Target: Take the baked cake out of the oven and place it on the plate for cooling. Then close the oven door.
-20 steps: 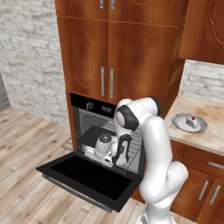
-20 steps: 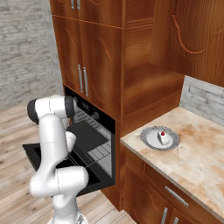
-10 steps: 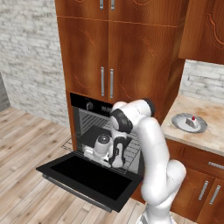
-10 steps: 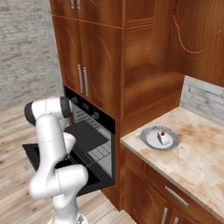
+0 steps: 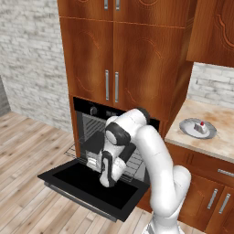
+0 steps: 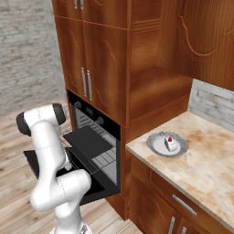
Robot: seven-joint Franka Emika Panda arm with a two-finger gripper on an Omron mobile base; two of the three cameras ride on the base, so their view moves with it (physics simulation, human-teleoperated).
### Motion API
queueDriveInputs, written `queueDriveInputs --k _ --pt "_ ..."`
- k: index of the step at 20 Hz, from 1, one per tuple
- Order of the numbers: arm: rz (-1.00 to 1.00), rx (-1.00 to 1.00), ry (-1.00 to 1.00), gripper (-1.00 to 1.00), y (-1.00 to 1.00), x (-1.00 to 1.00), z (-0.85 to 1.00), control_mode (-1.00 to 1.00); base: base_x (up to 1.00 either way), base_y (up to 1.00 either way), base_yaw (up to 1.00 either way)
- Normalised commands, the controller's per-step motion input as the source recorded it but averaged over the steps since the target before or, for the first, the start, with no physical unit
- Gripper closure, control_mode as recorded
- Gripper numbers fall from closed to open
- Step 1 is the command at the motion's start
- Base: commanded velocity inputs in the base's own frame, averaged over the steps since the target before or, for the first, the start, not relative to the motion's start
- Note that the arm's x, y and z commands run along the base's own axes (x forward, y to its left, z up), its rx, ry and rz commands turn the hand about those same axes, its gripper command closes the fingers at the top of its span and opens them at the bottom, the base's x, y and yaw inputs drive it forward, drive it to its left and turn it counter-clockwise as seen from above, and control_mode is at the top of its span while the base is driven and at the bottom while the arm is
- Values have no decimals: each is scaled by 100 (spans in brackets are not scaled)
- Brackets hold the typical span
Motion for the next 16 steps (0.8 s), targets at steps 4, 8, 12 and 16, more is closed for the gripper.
queueDriveInputs --k 4,8,12,16 --pt "0 0 0 -100 2 24 -6 -100 0 0 0" --pt "0 0 0 -100 0 27 -1 -100 0 0 0" --pt "0 0 0 -100 0 31 0 -100 0 0 0" --pt "0 0 0 -100 0 30 -1 -100 0 0 0"
